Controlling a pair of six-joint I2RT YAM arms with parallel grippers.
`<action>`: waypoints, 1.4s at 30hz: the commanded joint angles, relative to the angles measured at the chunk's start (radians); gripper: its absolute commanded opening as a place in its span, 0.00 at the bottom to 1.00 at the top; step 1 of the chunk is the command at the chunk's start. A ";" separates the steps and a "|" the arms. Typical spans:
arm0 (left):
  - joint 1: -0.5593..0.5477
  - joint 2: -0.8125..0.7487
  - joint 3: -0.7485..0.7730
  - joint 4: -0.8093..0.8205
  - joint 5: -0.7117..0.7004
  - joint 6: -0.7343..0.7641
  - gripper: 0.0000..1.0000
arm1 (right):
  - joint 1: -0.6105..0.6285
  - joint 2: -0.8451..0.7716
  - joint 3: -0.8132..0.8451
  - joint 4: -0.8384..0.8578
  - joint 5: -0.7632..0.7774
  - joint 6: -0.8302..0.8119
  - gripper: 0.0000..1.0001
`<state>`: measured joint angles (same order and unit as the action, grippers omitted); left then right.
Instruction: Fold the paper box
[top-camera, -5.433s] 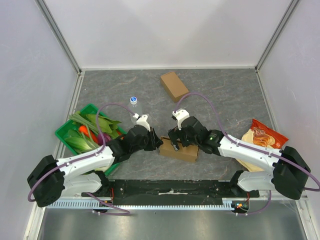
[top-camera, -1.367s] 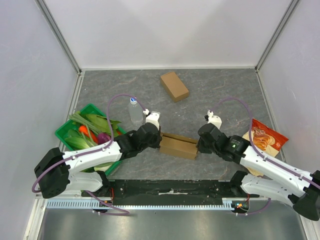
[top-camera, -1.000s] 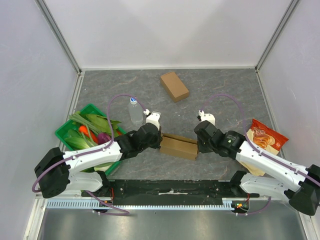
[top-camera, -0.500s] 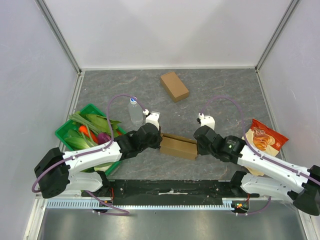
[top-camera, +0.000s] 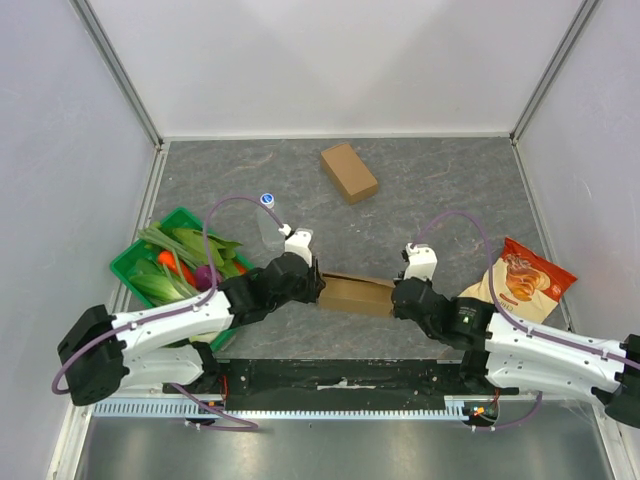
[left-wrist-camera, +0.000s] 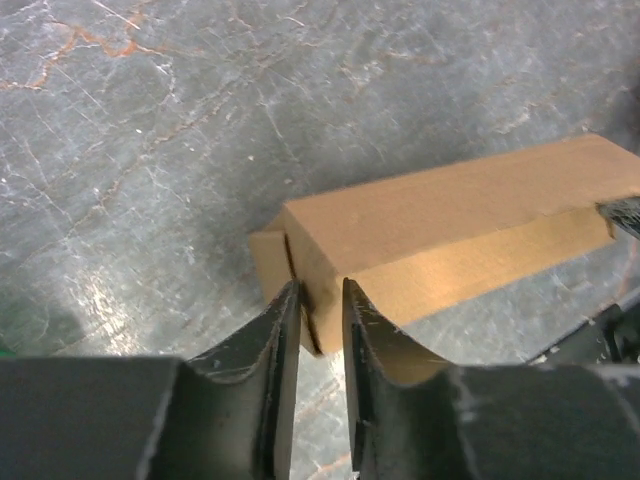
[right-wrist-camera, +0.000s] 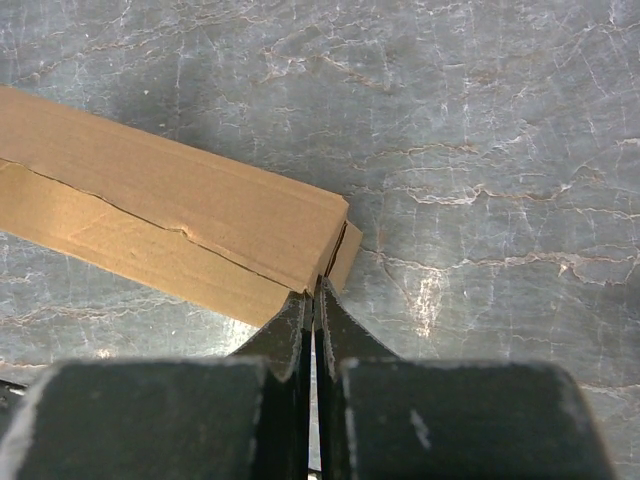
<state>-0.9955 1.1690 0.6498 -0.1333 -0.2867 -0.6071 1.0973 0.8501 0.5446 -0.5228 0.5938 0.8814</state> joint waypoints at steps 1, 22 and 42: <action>-0.019 -0.112 -0.007 -0.058 0.060 -0.049 0.39 | 0.006 0.038 -0.002 0.006 0.011 -0.019 0.00; 0.239 0.040 0.191 0.029 0.454 -0.057 0.19 | 0.004 0.124 0.040 0.014 0.012 -0.064 0.00; 0.224 -0.052 -0.082 0.163 0.435 -0.140 0.20 | 0.004 0.136 0.037 0.047 -0.029 -0.036 0.02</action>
<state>-0.7662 1.1435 0.5465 0.0490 0.1574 -0.7322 1.0973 0.9718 0.5861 -0.4324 0.6071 0.8265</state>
